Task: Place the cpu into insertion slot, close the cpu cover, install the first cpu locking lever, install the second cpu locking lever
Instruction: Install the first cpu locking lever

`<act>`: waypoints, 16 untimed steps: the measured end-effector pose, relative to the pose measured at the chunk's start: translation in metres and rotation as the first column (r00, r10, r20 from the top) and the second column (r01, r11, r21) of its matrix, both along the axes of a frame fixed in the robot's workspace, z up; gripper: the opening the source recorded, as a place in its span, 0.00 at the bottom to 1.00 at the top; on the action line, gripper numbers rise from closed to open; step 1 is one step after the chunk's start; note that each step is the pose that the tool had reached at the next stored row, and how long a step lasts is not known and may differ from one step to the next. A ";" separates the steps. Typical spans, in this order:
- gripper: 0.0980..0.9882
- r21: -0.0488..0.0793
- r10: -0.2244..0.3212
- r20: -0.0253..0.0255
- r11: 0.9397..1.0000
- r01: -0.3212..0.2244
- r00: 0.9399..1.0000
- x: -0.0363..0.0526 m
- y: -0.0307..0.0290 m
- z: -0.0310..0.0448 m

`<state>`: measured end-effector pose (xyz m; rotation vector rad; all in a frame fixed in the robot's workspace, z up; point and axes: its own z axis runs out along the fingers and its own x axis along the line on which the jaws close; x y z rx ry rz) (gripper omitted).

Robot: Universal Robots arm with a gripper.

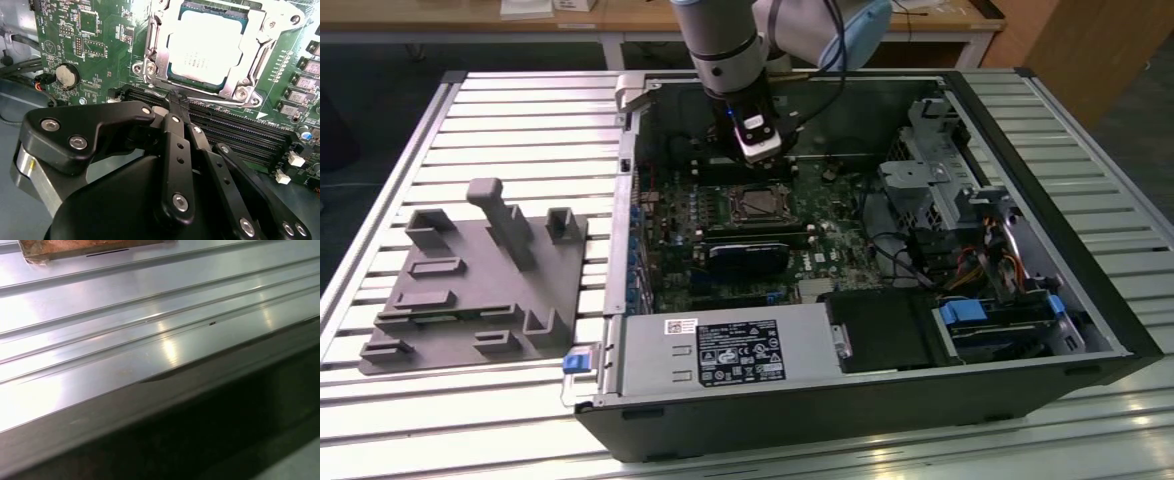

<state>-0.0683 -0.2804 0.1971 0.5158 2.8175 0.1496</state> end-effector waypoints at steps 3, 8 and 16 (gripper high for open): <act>0.01 0.001 0.000 0.000 1.000 0.000 1.000 0.0000 0.0000 -0.0002; 0.01 0.003 0.000 0.000 1.000 0.000 1.000 0.0000 0.0000 -0.0010; 0.01 0.006 -0.001 0.000 1.000 0.001 1.000 0.0000 0.0003 -0.0017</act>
